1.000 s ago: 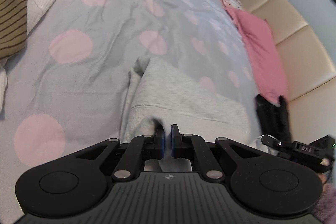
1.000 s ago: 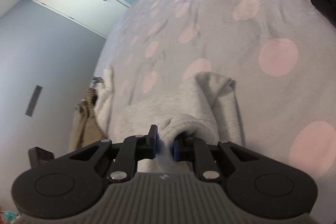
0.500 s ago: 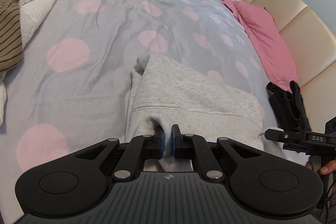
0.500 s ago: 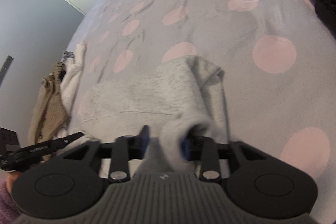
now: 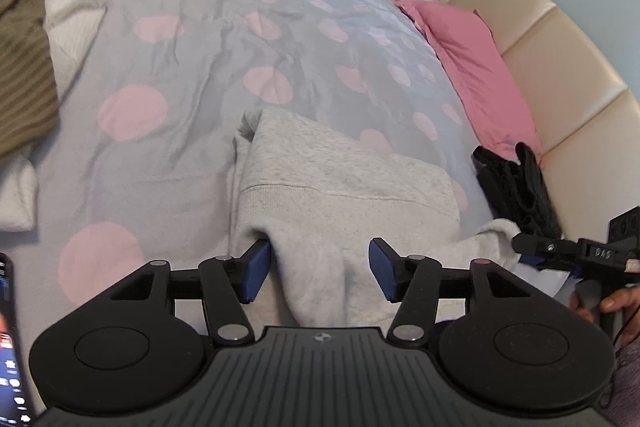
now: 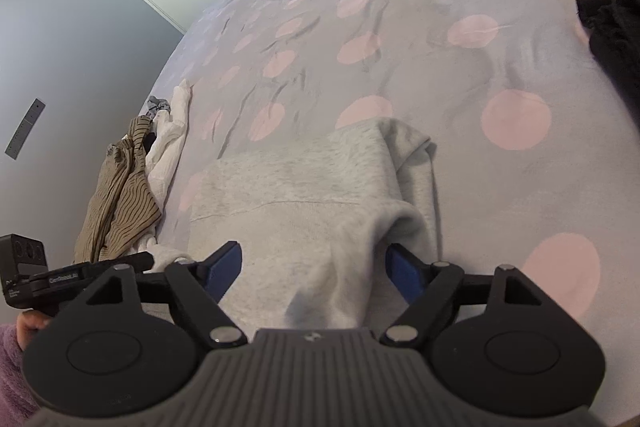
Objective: Fold clothes
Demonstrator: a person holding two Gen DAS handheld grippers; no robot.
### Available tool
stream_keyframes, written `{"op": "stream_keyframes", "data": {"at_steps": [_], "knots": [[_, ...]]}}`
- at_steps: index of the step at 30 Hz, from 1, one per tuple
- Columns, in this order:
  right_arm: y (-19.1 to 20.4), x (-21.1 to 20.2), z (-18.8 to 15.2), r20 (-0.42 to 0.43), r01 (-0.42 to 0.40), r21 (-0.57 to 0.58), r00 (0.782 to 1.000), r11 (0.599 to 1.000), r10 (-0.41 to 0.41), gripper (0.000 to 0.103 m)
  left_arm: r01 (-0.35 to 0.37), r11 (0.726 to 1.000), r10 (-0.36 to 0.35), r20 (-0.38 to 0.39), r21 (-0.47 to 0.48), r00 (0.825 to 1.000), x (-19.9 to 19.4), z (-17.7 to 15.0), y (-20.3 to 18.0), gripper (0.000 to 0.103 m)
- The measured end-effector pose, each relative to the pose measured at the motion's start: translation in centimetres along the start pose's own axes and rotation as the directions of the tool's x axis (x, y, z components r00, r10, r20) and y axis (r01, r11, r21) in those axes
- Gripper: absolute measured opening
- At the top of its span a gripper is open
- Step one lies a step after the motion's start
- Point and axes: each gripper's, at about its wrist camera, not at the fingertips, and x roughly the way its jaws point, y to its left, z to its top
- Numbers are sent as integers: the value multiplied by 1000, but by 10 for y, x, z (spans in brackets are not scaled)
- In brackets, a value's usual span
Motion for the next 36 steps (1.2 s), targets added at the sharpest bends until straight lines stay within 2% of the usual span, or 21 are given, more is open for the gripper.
{"op": "stream_keyframes", "data": {"at_steps": [5,7,8,9,10,11,15,19,21,25,26,27,30,34,36], "knots": [[3,-23,-13,49,45,-47,998,998,-43,82,-19,1000,19,28,2,999,-24,-7,2,54],[10,-37,-22,82,48,-92,996,995,-41,81,-30,998,28,41,51,999,-36,-12,1,53],[15,-43,-27,95,49,-127,995,991,-37,77,-45,995,41,45,84,998,-40,-14,-1,48],[18,-46,-33,98,58,-158,994,986,-43,67,-69,990,64,45,122,997,-43,-18,-3,44],[20,-48,-39,96,69,-186,994,980,-52,62,-92,983,86,46,159,995,-46,-21,-5,36],[23,-49,-45,95,80,-214,994,974,-61,56,-110,977,104,45,182,994,-48,-25,-5,35],[20,-46,-64,51,93,-246,995,965,-83,55,-115,979,117,-2,168,993,-47,-40,0,35],[11,-46,-73,25,109,-233,994,966,-106,62,-129,977,138,-41,170,990,-51,-55,5,46],[5,-52,-76,34,113,-208,994,972,-108,64,-119,974,132,-61,191,989,-56,-63,5,46],[4,-71,-81,56,30,-180,998,983,-20,66,-82,962,113,-106,259,988,-65,-78,0,49],[7,-73,-85,48,13,-191,999,982,-4,71,-67,959,103,-119,277,988,-67,-83,-2,50],[9,-73,-88,33,20,-202,999,979,-13,75,-51,955,93,-133,292,987,-69,-88,-4,51],[12,-68,-100,-33,50,-225,998,973,-59,81,-20,945,80,-171,326,982,-70,-100,-10,52],[15,-65,-118,-117,10,-258,992,966,-42,83,-8,939,84,-208,344,974,-65,-114,-16,54],[15,-63,-127,-161,3,-260,986,966,-46,89,-13,939,97,-226,345,969,-59,-119,-17,55]]}}
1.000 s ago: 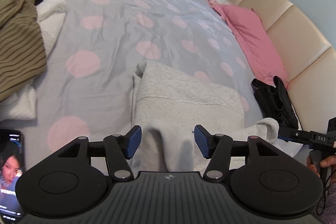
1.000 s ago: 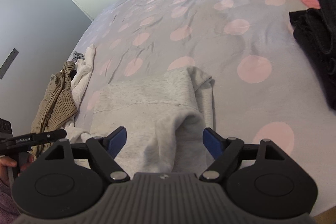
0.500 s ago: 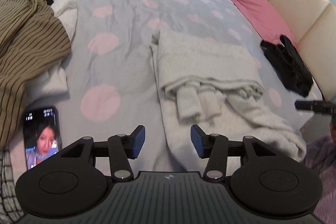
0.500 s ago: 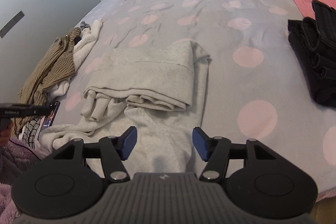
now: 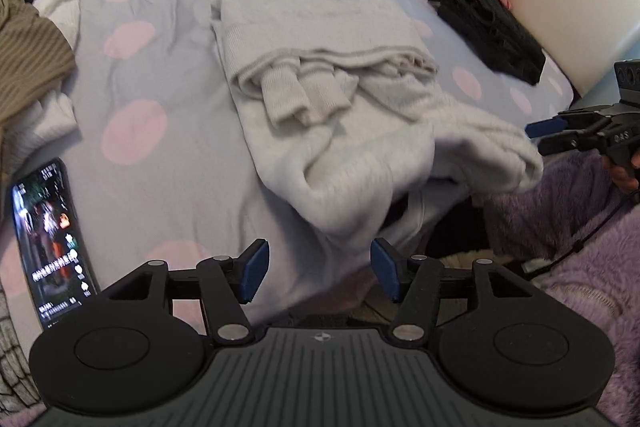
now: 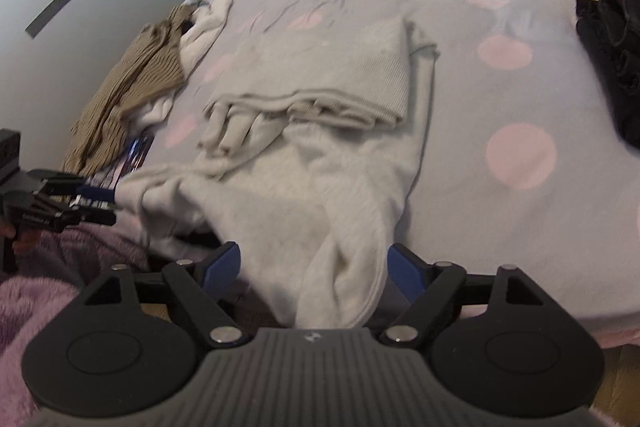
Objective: Fold clothes
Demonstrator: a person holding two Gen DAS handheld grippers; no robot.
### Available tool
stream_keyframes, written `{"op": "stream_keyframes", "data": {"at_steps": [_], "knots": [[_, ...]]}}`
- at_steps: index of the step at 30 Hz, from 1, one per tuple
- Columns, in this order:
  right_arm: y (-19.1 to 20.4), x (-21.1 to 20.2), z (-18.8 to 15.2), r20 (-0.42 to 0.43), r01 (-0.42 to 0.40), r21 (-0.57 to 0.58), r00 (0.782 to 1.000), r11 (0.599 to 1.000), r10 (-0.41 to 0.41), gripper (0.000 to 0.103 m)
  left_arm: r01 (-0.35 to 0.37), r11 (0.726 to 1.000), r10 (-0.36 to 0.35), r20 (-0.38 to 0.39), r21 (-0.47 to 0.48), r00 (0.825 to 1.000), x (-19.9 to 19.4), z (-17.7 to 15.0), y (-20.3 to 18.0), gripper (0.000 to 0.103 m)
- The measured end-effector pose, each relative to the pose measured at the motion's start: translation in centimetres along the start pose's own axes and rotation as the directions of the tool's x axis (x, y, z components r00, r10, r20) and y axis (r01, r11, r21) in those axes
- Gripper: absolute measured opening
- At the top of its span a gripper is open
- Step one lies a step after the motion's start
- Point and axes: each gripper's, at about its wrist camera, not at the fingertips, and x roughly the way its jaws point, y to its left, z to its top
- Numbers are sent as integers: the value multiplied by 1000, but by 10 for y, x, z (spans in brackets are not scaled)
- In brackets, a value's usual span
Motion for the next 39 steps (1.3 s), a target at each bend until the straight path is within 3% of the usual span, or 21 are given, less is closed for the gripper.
{"op": "stream_keyframes", "data": {"at_steps": [4,7,10,11,12,16,20,29,35,39], "knots": [[4,29,-16,-150,57,-20,987,998,-60,94,-47,999,47,-6,-17,999,23,0,-5,54],[7,52,-19,-174,106,-73,978,992,-117,94,-65,998,66,22,-7,998,40,3,-13,54],[9,66,-19,-146,133,-97,978,986,-147,90,-46,999,44,57,23,997,51,4,-21,42],[9,66,-18,-124,124,-95,983,988,-135,78,-43,998,40,58,50,998,54,4,-25,30],[9,66,-17,-107,101,-93,988,991,-110,61,-42,996,37,61,75,997,54,5,-28,29],[15,46,-9,26,49,-132,999,990,-46,40,-11,993,-3,121,122,993,42,10,-29,18],[19,24,1,167,10,-176,986,984,20,16,42,991,-65,175,130,982,27,25,-23,12],[11,18,74,237,-140,-154,956,978,174,11,118,990,-131,230,71,964,15,93,1,8],[-14,40,131,268,-158,-39,950,987,163,10,126,992,-124,226,7,966,35,144,22,7],[-38,64,160,256,-164,103,957,981,133,10,153,981,-125,221,-117,967,58,165,50,7]]}}
